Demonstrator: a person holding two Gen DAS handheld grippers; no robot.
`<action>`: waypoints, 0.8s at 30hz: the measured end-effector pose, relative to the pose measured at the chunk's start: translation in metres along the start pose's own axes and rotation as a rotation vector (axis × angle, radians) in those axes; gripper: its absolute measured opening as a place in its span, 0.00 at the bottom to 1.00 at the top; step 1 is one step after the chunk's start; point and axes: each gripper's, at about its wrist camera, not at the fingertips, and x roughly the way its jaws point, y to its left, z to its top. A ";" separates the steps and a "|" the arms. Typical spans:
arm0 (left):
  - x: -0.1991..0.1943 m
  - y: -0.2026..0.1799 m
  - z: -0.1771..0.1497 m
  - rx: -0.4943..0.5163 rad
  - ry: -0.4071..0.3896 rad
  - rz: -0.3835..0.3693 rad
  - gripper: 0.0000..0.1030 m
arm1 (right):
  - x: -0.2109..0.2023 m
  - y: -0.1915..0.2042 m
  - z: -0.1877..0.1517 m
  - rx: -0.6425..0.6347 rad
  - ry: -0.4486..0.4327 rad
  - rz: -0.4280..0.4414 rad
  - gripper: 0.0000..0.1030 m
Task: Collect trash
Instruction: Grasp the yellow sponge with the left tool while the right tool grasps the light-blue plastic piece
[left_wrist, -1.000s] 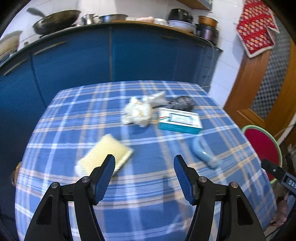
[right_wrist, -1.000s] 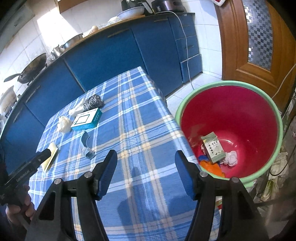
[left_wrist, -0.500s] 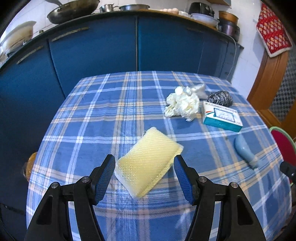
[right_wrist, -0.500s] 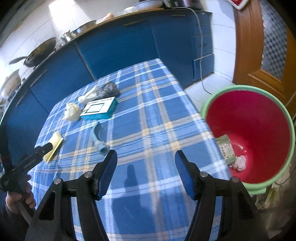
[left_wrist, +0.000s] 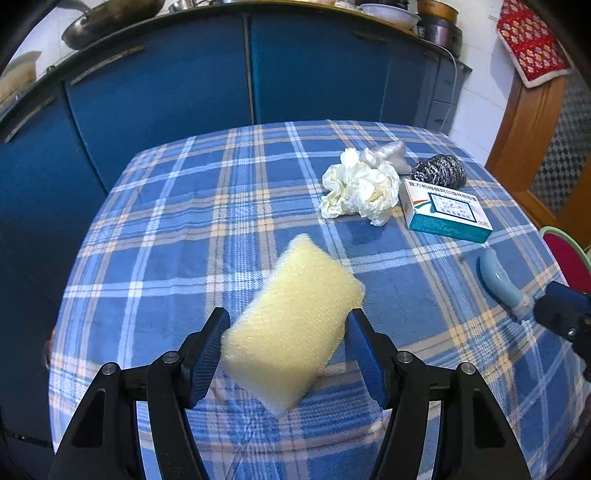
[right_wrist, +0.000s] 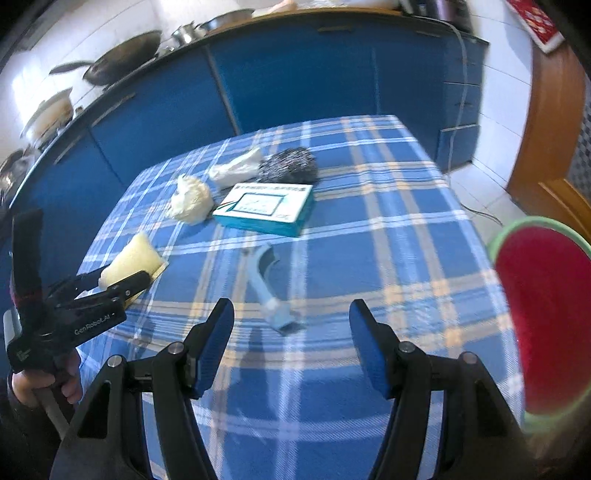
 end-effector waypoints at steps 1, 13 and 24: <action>0.002 0.000 0.000 -0.003 0.003 -0.008 0.65 | 0.004 0.002 0.001 -0.005 0.009 0.004 0.64; 0.001 0.002 -0.002 -0.019 -0.022 -0.044 0.54 | 0.027 0.012 0.002 -0.039 0.045 0.005 0.64; -0.008 0.007 -0.008 -0.081 -0.027 -0.091 0.40 | 0.027 0.014 -0.002 -0.068 0.021 -0.025 0.28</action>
